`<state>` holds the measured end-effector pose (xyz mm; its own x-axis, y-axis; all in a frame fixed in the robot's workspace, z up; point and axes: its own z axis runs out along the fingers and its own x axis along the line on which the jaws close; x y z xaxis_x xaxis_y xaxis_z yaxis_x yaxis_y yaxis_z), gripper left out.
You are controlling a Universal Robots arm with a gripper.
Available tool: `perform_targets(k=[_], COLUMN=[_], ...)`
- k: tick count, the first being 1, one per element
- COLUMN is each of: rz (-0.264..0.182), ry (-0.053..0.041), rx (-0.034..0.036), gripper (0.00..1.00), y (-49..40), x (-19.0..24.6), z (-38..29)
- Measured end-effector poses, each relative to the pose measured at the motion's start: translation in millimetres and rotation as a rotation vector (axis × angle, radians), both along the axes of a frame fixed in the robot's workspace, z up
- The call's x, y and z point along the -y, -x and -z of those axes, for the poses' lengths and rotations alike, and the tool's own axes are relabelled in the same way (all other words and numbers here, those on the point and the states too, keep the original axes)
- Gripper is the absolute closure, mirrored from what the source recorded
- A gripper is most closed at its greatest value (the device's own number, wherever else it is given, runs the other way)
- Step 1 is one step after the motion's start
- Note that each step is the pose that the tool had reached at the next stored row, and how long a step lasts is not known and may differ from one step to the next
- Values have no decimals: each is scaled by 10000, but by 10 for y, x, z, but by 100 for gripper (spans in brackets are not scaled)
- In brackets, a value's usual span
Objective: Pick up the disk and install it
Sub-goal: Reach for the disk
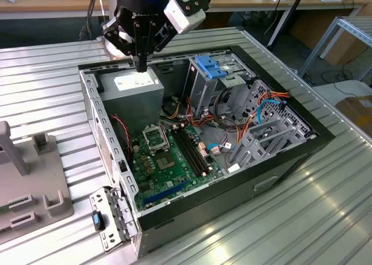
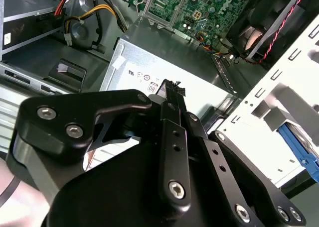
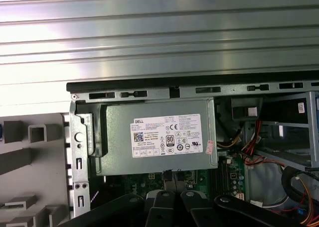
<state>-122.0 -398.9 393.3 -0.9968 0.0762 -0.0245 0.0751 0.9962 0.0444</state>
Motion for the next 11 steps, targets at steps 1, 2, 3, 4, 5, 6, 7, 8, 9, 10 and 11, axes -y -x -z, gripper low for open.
perform_targets(k=[1,2,3,4,5,6,7,8,9,10,11], rz=[0,0,2,1,0,-1,0,1,0,1,1], ry=[0,0,1,1,1,0,0,1,0,0,0], rx=[0,0,0,0,0,0,0,0,0,1,0], gripper=[89,89,89,89,89,89,89,89,89,89,89], y=[0,1,9,17,40,76,92,105,117,128,143], x=[0,0,0,0,0,0,0,0,0,0,0], z=[0,0,-1,0,0,0,0,0,0,0,0])
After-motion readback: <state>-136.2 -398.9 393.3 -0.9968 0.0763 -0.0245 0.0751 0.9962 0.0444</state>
